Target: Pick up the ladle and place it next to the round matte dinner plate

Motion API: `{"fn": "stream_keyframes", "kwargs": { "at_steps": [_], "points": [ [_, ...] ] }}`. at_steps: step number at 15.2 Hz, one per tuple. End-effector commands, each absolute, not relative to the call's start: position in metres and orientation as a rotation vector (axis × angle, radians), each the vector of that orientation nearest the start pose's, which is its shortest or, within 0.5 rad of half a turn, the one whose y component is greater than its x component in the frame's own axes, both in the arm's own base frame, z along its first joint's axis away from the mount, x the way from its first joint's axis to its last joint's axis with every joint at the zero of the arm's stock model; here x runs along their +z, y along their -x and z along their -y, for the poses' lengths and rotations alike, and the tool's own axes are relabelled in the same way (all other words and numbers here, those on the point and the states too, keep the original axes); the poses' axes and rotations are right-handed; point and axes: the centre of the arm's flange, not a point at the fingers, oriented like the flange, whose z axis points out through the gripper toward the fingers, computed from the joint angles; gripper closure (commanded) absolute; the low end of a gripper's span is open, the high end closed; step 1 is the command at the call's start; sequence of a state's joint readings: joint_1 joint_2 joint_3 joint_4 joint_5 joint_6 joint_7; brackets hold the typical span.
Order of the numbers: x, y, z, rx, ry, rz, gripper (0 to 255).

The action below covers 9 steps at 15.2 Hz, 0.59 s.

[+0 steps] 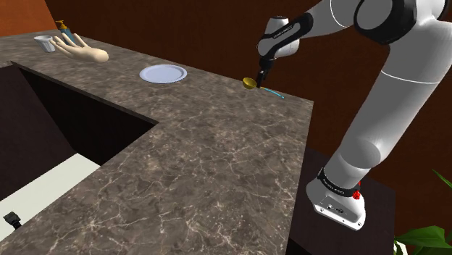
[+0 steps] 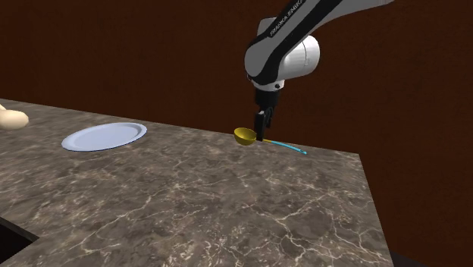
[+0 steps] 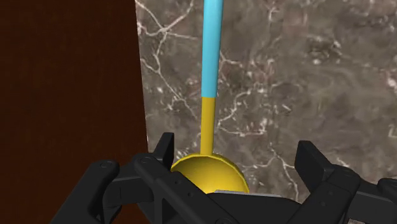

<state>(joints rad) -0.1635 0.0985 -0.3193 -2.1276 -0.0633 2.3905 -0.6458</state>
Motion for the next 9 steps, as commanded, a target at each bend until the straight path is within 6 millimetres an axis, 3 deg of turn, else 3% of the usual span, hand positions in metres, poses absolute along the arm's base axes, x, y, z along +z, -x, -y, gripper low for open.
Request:
{"fn": "stream_keyframes", "kwargs": {
  "at_steps": [1, 9],
  "points": [
    [0.371, -0.521, 0.282, -0.164, 3.283, 0.355, 0],
    [0.331, -0.526, 0.288, -0.164, 3.283, 0.355, 0]
  ]
}}
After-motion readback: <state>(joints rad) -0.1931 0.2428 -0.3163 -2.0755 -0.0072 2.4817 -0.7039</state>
